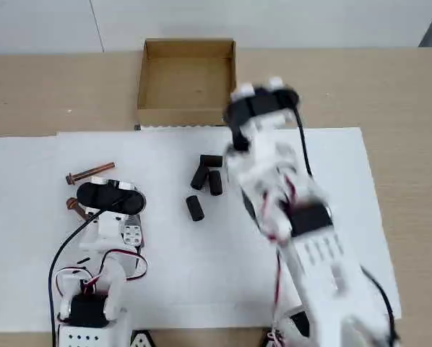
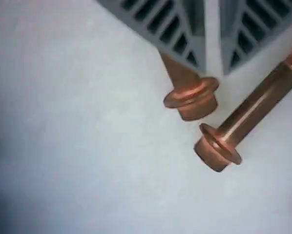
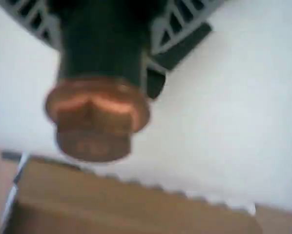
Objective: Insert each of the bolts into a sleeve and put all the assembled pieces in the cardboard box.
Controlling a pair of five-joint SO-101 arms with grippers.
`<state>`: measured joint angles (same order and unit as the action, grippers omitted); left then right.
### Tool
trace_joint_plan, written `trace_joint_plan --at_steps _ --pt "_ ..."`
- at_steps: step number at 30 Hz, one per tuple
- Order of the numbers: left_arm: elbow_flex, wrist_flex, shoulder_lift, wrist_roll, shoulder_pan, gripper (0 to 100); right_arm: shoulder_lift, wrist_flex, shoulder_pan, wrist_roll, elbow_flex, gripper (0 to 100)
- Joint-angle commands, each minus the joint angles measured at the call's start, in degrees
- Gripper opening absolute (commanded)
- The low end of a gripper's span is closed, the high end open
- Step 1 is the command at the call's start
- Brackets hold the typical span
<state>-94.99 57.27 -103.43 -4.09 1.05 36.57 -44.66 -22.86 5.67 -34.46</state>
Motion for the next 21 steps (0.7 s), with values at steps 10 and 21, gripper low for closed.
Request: trace_joint_plan --at_steps 10,21 --pt "0.22 -1.32 -0.44 -0.35 -0.09 1 -44.53 2.33 1.89 -6.24 49.49 0.3" --pt "0.22 -1.32 -0.44 -0.35 -0.09 1 -73.98 2.24 1.89 -14.33 84.66 0.3"
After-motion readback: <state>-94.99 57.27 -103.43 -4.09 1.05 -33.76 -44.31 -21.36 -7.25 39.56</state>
